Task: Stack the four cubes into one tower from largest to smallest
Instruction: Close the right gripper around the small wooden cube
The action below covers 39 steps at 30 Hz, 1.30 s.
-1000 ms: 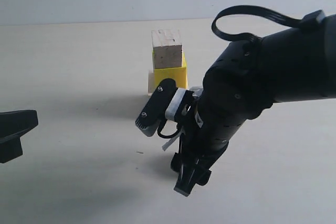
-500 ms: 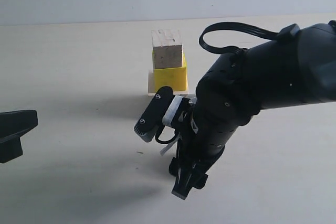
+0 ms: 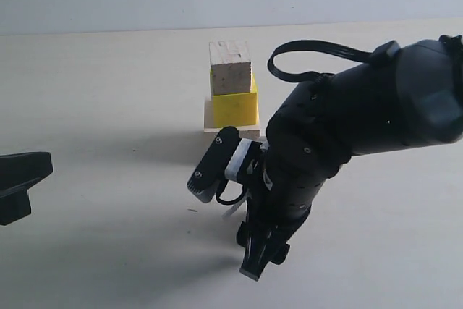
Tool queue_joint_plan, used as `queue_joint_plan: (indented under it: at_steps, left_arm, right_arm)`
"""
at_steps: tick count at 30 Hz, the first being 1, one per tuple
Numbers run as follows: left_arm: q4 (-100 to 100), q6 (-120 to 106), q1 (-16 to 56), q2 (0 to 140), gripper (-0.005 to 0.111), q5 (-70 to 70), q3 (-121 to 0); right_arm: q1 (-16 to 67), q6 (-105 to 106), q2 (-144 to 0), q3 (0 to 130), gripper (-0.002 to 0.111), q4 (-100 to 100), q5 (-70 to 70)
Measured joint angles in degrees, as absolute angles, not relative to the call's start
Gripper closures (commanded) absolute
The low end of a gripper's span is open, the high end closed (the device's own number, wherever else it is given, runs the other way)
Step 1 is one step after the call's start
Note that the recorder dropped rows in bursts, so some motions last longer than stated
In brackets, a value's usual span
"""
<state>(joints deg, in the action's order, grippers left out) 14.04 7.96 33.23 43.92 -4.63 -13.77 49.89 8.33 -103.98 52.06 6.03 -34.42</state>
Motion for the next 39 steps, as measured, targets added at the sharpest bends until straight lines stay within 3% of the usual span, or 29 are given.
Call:
queue_joint_plan:
  at_steps: [26,33,39]
  left_arm:
    - [14.0,8.0,33.2,43.9,0.107,-4.9,-13.8]
    - [14.0,8.0,33.2,43.9,0.107,-5.1,-13.8]
    - [14.0,8.0,33.2,43.9,0.107,-5.6,-13.8]
  right_arm:
    - [49.9,8.3,-104.9,52.1,0.044,8.4,-30.8]
    - [49.9,8.3,-104.9,52.1,0.055,8.7,-30.6]
    - [49.9,8.3,-104.9,52.1,0.087,8.7,-30.6]
